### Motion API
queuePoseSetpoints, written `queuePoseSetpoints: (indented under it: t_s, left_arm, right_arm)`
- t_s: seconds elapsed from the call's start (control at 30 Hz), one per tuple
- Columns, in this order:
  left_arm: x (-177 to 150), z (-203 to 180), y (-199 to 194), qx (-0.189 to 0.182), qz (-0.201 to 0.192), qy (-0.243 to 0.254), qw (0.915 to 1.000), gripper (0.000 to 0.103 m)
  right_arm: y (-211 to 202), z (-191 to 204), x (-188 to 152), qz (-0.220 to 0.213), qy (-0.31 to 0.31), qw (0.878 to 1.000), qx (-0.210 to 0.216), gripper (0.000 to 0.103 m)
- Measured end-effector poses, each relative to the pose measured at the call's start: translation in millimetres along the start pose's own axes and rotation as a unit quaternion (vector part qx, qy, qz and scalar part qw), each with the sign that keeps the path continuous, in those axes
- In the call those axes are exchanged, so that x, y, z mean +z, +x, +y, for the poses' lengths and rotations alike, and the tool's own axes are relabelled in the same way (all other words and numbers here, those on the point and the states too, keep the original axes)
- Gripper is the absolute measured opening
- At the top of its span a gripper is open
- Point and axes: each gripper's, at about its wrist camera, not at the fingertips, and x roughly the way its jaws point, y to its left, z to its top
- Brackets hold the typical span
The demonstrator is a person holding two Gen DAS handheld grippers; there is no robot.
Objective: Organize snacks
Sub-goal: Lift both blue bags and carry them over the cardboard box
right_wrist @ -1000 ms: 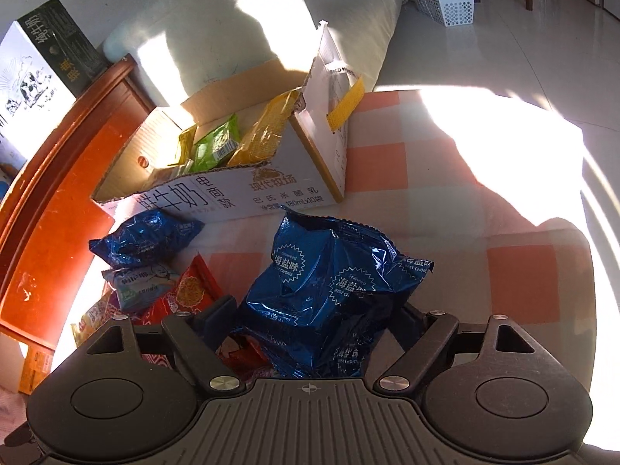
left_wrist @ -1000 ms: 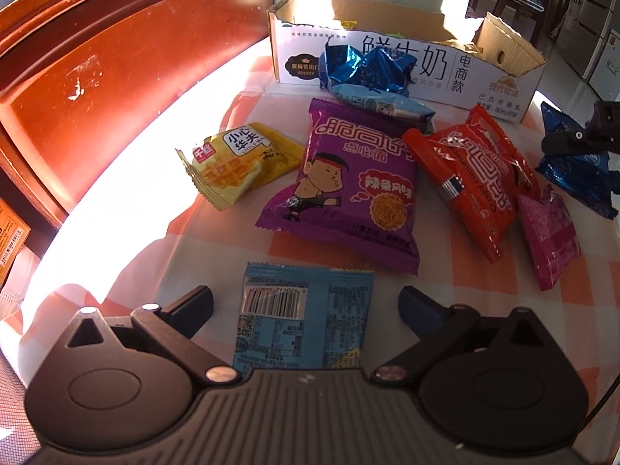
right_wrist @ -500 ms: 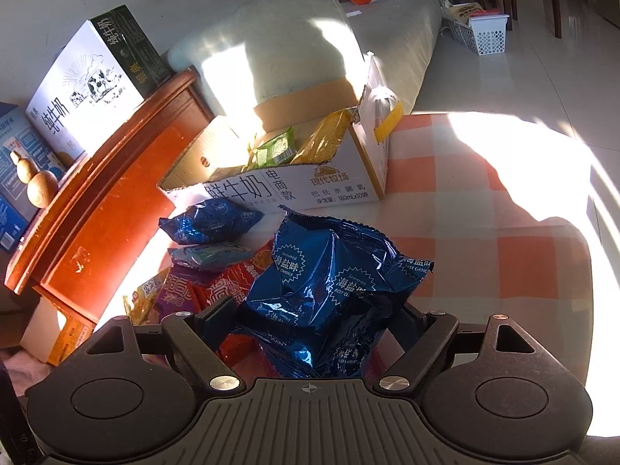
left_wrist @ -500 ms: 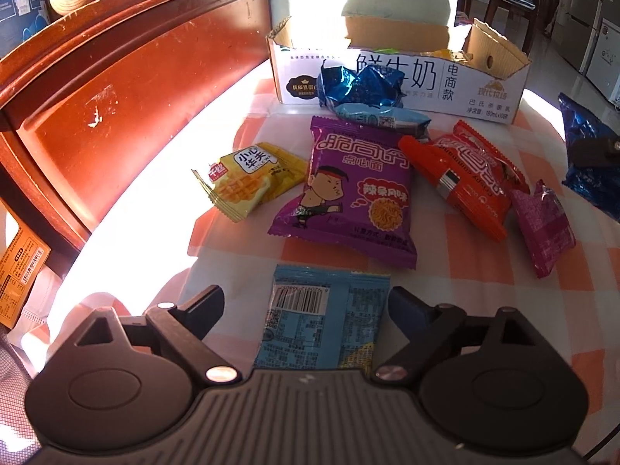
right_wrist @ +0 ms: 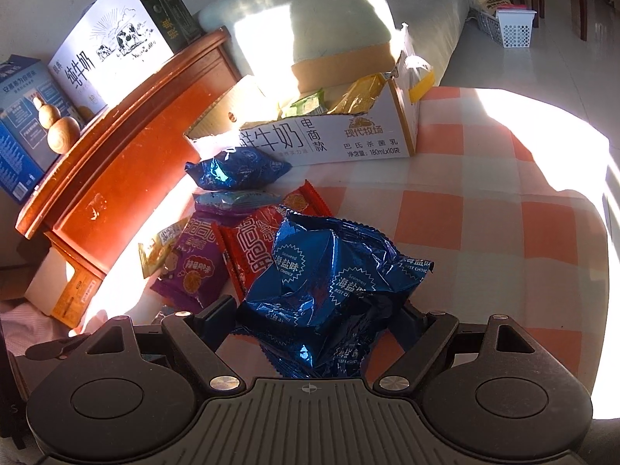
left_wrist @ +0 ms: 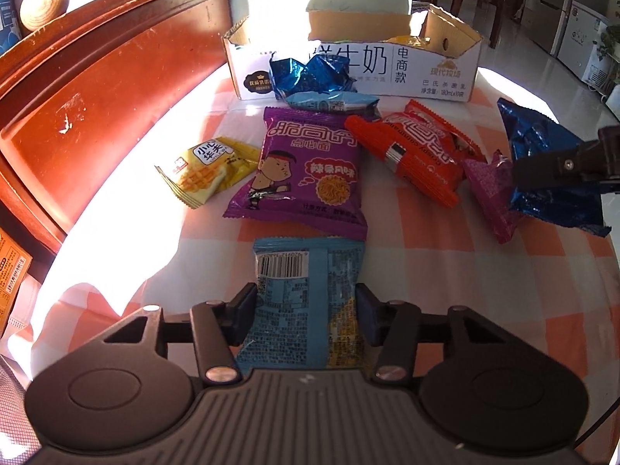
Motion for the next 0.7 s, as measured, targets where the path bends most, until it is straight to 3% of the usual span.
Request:
queuePoseSetpoints:
  t_s: [0.3, 0.7]
  left_arm:
    - [7, -9, -16, 0.016, -0.044, 0.014, 0.9988, 0.051]
    - [31, -15, -36, 0.005, -0.107, -0.010, 0.9942, 0.051]
  right_arm:
    - [-1, 6, -4, 0.003, -0.020, 1.000, 0.005, 0.084]
    - [-5, 14, -3, -0.009, -0.039, 0.999, 0.014, 0.084]
